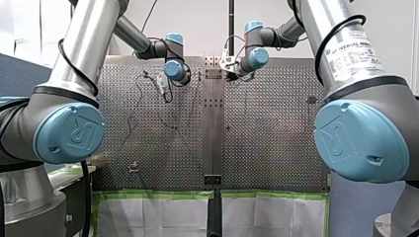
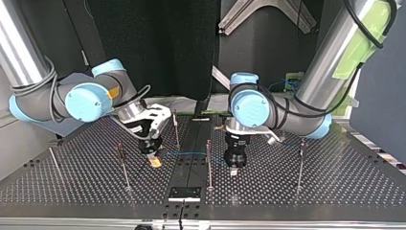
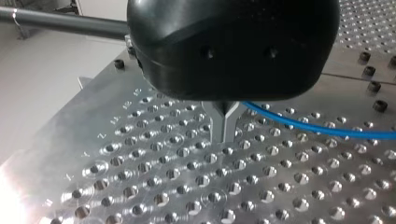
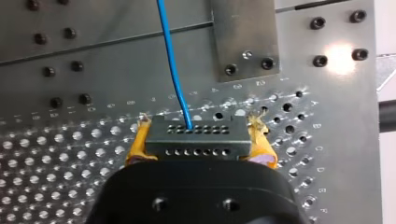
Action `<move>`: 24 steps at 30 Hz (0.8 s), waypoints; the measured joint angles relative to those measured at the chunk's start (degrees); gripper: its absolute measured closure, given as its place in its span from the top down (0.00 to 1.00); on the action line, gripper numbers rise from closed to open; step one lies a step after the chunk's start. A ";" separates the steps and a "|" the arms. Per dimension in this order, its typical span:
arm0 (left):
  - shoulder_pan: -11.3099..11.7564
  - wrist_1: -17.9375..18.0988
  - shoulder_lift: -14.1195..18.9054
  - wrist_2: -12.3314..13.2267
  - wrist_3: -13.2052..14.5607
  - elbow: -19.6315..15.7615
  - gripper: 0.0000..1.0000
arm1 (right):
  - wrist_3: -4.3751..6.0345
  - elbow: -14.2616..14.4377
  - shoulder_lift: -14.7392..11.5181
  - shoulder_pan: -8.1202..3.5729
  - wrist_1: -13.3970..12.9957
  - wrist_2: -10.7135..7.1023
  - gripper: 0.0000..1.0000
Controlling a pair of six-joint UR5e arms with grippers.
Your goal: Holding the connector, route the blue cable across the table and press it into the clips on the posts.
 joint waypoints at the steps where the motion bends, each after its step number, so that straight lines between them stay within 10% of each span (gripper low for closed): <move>1: 0.10 -0.07 -0.01 0.03 -0.01 0.03 0.00 | 0.03 -0.22 0.08 -0.10 -0.01 -0.12 0.00; 9: 0.39 -1.45 0.02 0.76 -0.13 0.08 0.33 | 0.24 -2.03 1.37 -0.69 0.04 -1.49 0.00; 14: 0.07 -3.06 0.05 0.75 -0.04 0.08 1.00 | 0.13 -2.14 1.41 -0.91 0.17 -1.63 0.00; 24: -0.58 -7.81 1.62 -0.94 0.56 0.08 1.00 | -0.12 -2.15 0.02 -1.18 0.60 -1.34 0.00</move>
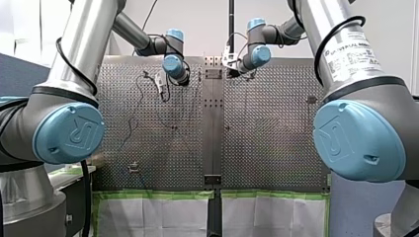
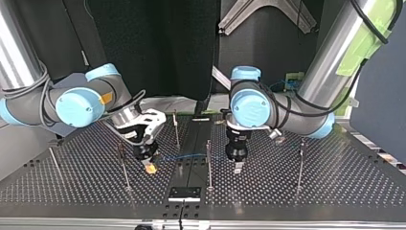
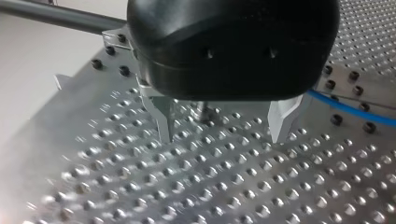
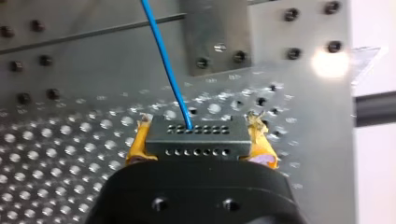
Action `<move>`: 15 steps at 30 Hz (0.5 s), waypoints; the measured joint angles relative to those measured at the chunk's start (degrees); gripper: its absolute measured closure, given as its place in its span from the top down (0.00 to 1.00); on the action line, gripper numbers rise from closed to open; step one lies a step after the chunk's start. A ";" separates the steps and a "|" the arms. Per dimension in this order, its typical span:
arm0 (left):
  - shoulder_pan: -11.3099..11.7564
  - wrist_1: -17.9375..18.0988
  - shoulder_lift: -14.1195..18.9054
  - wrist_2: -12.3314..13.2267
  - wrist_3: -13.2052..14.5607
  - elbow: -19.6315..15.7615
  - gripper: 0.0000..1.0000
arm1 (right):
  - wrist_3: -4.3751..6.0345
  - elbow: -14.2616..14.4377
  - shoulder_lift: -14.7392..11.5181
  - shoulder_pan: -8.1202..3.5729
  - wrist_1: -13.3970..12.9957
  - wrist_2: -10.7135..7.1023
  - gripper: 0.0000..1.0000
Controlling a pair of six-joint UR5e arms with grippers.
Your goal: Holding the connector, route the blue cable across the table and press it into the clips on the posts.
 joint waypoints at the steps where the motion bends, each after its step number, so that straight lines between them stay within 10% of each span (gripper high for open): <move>1: -0.08 -0.46 0.39 -0.08 0.03 -0.02 1.00 | 0.02 0.00 -0.29 -0.06 0.06 0.18 0.00; 15: -1.11 -4.64 6.76 1.15 0.97 -5.11 1.00 | -0.15 1.52 -3.06 -0.91 1.26 2.35 0.00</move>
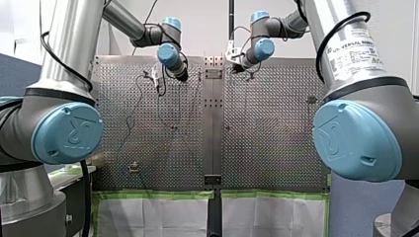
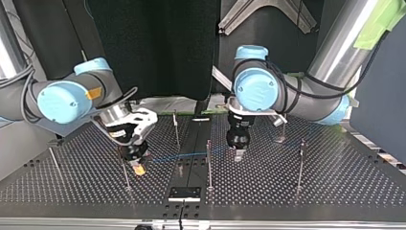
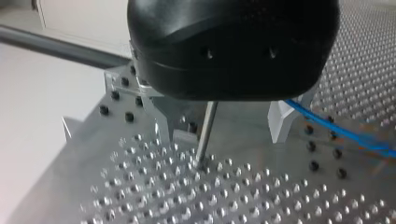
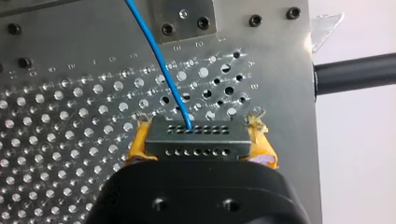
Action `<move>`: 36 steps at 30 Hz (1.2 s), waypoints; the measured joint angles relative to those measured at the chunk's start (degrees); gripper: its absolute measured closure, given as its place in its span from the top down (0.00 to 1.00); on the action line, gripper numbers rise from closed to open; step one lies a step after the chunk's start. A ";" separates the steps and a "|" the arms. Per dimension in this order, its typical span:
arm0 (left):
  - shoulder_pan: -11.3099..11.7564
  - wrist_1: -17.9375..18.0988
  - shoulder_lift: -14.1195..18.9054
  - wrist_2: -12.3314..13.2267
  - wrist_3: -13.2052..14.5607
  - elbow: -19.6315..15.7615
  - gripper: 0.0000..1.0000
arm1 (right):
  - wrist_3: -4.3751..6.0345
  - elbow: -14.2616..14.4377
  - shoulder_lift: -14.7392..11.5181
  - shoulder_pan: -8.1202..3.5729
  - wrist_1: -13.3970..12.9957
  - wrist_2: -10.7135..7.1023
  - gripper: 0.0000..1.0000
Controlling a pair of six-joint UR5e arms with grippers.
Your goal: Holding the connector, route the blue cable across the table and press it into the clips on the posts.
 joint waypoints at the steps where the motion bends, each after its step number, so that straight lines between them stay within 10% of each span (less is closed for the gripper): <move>1: -0.08 0.01 0.43 0.37 -0.06 -0.42 1.00 | 0.00 0.10 -0.13 -0.02 0.03 0.03 0.00; 19: -3.26 -3.45 7.64 7.51 -0.55 -6.22 1.00 | -0.69 2.78 -1.27 -0.40 0.12 1.13 0.00; 36: -10.15 1.60 4.68 0.90 0.34 -3.16 1.00 | -1.09 2.80 -1.37 -1.33 0.27 1.14 0.00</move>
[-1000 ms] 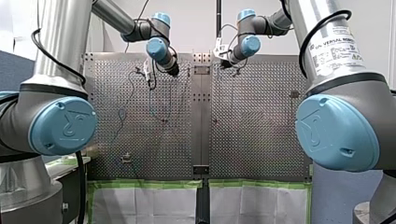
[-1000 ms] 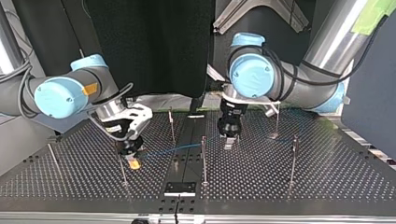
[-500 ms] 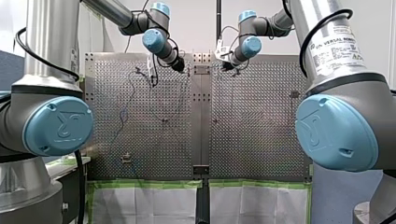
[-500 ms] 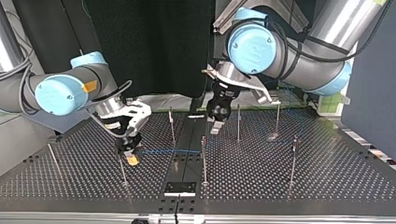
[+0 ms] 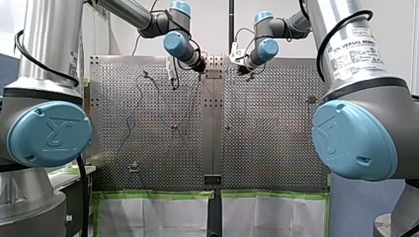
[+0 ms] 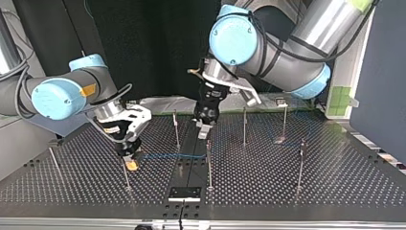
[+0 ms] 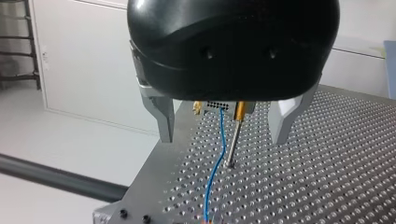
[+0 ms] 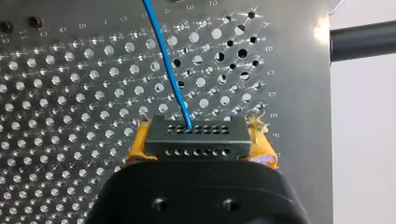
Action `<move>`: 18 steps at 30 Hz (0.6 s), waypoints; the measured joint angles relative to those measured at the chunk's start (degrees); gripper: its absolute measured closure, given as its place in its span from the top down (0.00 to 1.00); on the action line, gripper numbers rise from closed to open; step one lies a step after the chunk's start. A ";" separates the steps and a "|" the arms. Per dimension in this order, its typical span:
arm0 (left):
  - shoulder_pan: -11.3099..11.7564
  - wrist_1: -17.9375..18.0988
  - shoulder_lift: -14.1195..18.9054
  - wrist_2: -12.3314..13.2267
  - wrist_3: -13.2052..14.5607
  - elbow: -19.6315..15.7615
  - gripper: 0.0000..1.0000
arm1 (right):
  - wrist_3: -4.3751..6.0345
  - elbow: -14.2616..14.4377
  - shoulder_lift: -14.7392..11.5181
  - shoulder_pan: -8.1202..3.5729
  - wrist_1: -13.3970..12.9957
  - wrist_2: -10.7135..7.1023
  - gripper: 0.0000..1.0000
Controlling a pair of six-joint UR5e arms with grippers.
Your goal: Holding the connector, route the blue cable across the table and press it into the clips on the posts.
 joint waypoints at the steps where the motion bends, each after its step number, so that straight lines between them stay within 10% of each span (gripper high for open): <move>1: -0.48 0.06 -0.48 -0.48 0.10 0.48 1.00 | -0.02 0.00 0.00 0.03 0.00 0.00 0.00; 18: -8.62 -1.84 -8.84 -8.87 1.48 8.83 1.00 | -0.09 0.00 0.03 0.26 -0.06 0.00 0.00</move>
